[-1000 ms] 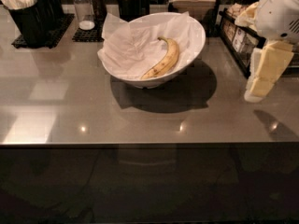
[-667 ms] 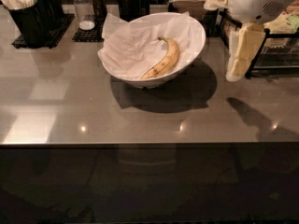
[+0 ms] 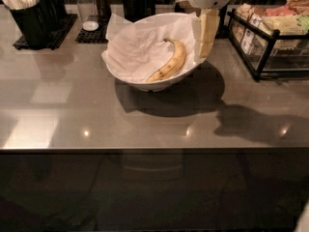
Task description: Pick banana from white bowl
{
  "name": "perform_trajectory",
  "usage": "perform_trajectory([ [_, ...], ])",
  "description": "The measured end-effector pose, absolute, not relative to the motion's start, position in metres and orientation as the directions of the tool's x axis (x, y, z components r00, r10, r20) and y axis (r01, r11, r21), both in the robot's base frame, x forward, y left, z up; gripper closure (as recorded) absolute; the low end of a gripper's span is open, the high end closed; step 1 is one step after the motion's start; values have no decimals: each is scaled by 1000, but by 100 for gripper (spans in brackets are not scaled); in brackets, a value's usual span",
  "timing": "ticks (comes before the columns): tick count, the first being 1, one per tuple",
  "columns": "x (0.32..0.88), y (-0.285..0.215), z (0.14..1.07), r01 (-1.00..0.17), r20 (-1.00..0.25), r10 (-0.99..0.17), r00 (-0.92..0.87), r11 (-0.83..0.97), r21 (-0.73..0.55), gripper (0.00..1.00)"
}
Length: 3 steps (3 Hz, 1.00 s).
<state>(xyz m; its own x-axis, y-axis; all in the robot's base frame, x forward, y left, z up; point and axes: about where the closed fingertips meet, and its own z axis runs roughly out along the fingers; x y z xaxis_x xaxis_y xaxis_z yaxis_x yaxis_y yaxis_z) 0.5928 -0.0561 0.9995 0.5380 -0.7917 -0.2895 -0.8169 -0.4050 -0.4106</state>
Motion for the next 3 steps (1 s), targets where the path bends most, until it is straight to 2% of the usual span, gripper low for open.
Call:
perform_trajectory([
  [1,612,-17,989,-788,-340,-722,602,-466,-403,0],
  [2,618,-14,990,-785,-341,-722,601,-454,-422,0],
  [3,625,-26,974,-846,-421,-750,510,-351,-401,0],
])
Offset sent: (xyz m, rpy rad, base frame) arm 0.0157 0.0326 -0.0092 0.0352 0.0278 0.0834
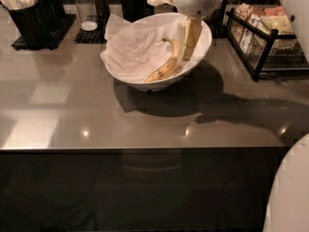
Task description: Pick banana from white bowl
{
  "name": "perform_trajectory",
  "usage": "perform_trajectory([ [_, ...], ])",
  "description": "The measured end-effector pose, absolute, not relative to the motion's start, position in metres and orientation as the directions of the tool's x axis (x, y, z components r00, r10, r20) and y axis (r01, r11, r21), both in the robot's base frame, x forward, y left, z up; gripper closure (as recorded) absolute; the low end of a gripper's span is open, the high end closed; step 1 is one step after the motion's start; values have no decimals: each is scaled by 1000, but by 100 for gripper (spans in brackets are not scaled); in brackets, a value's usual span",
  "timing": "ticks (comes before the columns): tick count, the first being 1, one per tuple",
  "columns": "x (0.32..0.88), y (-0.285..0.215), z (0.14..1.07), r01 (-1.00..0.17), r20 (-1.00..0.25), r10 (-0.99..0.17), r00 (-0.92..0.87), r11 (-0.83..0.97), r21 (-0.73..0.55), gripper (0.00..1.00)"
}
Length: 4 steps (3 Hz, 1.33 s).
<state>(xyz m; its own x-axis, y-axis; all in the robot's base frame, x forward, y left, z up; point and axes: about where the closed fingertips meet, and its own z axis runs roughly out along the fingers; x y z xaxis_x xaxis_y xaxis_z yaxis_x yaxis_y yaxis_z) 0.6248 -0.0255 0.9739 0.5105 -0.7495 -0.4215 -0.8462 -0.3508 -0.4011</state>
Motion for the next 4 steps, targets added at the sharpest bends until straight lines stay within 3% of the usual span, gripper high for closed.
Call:
perform_trajectory([
  [2,658,-39,964,-909,-512,-772,377,-202,-364,0],
  [3,661,-40,966,-907,-513,-771,377,-197,-372,10],
  [4,661,-40,966,-907,-513,-771,377,-197,-372,29],
])
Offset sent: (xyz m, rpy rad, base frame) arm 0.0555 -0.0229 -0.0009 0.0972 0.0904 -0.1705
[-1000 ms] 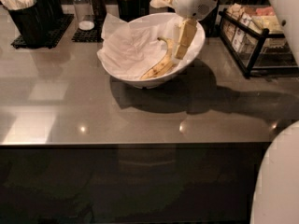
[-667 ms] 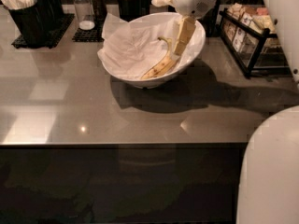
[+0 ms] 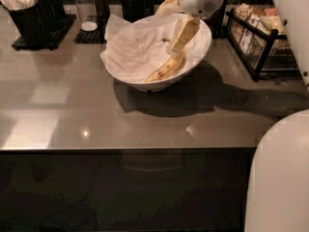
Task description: Pick banana from white bowl
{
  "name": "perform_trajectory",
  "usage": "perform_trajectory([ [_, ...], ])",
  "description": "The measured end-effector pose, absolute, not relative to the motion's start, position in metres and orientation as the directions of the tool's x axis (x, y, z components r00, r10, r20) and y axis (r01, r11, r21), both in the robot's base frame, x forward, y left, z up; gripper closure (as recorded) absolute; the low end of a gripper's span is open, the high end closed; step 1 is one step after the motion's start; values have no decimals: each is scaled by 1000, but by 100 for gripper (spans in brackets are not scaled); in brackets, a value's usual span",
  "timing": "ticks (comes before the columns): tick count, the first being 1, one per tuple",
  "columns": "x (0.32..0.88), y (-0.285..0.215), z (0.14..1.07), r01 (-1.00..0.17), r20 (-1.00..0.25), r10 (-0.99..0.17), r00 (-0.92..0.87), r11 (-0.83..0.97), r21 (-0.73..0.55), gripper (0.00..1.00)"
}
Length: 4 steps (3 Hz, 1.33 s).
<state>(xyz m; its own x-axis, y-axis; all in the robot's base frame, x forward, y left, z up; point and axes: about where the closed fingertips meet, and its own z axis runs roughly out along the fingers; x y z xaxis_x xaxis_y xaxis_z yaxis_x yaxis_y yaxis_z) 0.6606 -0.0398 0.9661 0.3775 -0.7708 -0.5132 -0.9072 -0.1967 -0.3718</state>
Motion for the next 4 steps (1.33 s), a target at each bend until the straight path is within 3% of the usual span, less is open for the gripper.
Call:
perform_trajectory([
  [3,674,-11,927,-913,-525,-753,396,-262,-313,40],
  [4,676,4,901,-915,-531,-745,403,-307,-263,39],
])
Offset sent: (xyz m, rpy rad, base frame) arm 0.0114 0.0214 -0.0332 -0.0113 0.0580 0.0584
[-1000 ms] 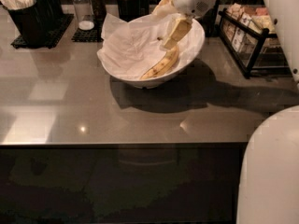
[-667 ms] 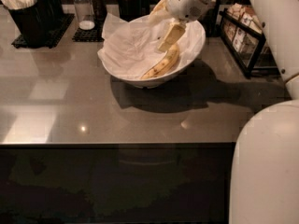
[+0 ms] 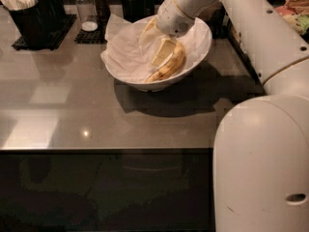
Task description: Pick banana from white bowl
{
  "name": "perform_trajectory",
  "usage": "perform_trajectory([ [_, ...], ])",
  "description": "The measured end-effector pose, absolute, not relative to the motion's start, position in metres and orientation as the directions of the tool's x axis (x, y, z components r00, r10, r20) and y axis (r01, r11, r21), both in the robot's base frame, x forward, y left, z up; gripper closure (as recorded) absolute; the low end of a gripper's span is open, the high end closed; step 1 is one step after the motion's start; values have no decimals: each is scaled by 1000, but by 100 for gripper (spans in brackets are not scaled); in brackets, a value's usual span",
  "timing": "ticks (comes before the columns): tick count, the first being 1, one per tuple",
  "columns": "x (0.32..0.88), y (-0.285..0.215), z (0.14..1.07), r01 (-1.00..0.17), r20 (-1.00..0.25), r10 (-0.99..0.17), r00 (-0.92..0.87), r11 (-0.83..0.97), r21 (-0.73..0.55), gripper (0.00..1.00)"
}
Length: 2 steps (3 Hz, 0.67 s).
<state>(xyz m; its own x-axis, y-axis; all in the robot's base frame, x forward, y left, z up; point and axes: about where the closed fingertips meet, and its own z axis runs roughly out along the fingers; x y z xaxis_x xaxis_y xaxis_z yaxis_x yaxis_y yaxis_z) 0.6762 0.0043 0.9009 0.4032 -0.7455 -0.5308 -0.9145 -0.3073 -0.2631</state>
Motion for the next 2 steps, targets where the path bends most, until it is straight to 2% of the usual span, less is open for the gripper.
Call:
perform_trajectory([
  [2,674,13,871,-897,-500,-747,438,-402,-184,39],
])
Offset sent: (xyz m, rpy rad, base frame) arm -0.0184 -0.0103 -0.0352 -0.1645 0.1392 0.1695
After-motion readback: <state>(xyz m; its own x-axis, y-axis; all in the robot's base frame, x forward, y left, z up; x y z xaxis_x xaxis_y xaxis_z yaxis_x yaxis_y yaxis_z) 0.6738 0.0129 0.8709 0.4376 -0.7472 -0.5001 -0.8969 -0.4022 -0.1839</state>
